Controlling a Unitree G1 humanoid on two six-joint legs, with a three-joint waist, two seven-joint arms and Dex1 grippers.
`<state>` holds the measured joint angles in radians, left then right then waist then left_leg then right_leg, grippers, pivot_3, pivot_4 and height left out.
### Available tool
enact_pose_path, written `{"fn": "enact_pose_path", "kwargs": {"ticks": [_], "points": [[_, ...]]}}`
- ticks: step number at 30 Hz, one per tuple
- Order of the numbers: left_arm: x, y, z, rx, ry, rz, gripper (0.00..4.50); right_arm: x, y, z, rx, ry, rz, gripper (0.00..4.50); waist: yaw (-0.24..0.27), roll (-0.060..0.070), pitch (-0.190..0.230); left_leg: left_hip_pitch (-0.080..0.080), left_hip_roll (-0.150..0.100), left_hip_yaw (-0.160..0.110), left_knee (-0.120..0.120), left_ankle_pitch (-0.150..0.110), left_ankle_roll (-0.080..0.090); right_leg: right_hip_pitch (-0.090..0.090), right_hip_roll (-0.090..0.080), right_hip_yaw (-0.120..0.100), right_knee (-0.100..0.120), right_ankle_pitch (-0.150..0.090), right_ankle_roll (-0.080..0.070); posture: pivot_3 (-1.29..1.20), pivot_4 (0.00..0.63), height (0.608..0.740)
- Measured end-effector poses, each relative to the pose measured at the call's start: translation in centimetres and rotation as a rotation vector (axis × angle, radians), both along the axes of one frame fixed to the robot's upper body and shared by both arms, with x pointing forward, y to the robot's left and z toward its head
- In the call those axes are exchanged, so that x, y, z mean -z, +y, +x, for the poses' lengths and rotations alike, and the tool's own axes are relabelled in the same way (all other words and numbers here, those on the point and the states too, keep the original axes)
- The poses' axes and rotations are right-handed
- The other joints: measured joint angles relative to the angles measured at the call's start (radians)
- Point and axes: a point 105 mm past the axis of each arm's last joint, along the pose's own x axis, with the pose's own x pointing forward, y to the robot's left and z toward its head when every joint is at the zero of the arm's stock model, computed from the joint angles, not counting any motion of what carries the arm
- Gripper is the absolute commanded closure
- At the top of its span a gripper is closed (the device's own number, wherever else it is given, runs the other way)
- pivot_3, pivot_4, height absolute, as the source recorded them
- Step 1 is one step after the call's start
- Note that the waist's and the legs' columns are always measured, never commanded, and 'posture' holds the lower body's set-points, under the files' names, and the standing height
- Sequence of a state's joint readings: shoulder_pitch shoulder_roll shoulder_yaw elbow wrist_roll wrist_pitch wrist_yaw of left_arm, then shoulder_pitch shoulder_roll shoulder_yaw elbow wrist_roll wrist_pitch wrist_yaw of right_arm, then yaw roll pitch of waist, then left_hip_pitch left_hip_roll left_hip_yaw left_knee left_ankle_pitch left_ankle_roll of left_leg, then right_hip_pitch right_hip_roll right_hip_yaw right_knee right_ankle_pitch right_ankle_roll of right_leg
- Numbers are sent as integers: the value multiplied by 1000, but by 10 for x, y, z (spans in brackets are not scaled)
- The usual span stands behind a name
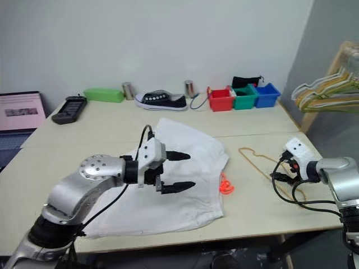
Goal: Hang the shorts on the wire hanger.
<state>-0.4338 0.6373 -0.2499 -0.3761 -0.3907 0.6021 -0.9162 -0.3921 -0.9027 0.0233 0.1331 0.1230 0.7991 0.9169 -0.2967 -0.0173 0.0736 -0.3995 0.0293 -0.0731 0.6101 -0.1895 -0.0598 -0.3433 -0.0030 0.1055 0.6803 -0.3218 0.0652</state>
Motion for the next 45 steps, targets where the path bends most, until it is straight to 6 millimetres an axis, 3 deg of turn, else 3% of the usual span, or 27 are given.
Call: {"fn": "enact_pose_path", "kwargs": {"ticks": [9, 12, 29, 37, 40, 42, 45], "points": [[7, -4, 2, 22, -12, 20, 56, 28, -15, -1, 37, 112, 1, 0, -74, 0, 1, 4, 0, 0, 0, 0, 0, 4, 0, 1, 0, 0, 1, -299, 42, 740], [8, -5, 1, 23, -6, 17, 0, 31, -17, 2, 26, 130, 14, 501, -79, -3, 2, 7, 0, 0, 0, 0, 0, 9, 0, 1, -2, -1, -1, -299, 42, 740], [11, 4, 2, -4, -2, 45, 0, 37, -13, 2, -72, 175, 11, 4407, -63, -12, -2, 8, -1, -2, 0, 0, 0, 10, 0, 0, -3, -2, -3, -263, 36, 740], [12, 5, 3, -8, 0, 45, 0, 34, -13, 7, -140, 112, -67, 4463, -64, -12, -1, 8, -1, -2, 0, 0, 0, 10, 0, 1, -3, -2, -3, -271, 32, 740], [11, 11, 9, -33, 6, 43, 0, 27, -16, 15, -163, 33, -172, 4463, -65, -7, 3, 7, -1, -1, 0, 0, 0, 9, -1, 1, -2, -2, -3, -271, 29, 740], [5, 21, 20, -80, -5, 39, 0, 15, -14, 25, -185, -42, -235, 4463, -66, -4, 5, 7, -1, -1, 0, 0, 0, 7, -1, 1, -1, 0, 1, -271, 23, 740], [-20, 44, 45, -182, -56, 6, 0, -28, 5, 49, -263, -266, -358, 4463, -70, 0, 8, 6, -1, -1, -1, 0, 0, 5, 0, 1, 0, 0, 2, -268, 15, 740]]}}
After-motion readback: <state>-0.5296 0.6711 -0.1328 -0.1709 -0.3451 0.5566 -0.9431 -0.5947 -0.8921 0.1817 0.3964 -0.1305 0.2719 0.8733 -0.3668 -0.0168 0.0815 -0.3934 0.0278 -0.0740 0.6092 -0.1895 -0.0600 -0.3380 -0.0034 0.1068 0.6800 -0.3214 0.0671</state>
